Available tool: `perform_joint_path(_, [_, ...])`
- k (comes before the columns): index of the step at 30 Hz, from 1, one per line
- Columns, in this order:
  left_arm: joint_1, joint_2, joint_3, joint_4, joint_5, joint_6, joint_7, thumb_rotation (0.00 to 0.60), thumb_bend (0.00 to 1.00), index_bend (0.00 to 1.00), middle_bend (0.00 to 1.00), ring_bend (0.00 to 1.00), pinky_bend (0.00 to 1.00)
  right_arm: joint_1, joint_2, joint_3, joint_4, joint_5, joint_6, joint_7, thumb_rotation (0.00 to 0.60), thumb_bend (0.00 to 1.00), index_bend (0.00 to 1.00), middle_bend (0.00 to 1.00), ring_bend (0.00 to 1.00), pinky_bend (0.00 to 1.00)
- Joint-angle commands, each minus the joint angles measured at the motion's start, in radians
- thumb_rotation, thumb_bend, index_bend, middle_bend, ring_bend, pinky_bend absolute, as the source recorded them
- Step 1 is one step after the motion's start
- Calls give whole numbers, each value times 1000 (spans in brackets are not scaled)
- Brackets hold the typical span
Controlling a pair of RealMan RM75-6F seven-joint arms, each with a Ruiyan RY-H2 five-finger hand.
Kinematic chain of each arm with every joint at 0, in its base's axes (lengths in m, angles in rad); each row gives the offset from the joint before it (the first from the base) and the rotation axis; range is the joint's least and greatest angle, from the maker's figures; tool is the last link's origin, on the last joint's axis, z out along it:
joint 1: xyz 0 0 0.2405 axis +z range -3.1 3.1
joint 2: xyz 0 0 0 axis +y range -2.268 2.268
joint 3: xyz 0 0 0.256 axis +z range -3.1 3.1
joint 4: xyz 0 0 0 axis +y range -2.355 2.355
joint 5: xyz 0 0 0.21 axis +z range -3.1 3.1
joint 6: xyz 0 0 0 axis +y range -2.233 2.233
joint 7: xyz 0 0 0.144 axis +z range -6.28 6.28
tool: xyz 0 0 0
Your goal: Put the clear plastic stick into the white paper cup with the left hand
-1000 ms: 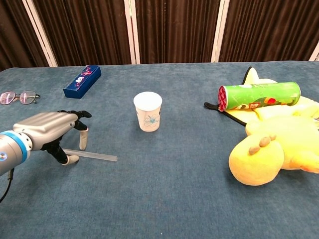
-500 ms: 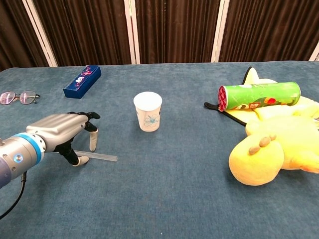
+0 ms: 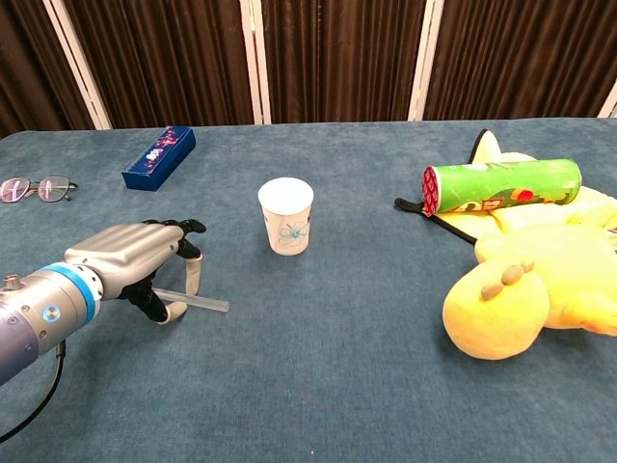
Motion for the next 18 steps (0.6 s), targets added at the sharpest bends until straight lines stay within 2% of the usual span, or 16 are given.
perform_joint_path(1, [2,4,1,-4,5,4,-3,600,410,540,0,0,0,0,0,0,0,0,0,-1,600,75,0,0,0,0])
perform_joint_path(7, [5,15,-2,-18,8,11,-10,600,409,541,0,0,0,0,0,0,-1,1,0,-2,600,76,0,0,0,0])
perform_joint_path(18, [2,69,-73,-166,58,51,-99,600,410,541,0,0,0,1,2,0,-2,1,-2,1,600,75,0,0,0,0])
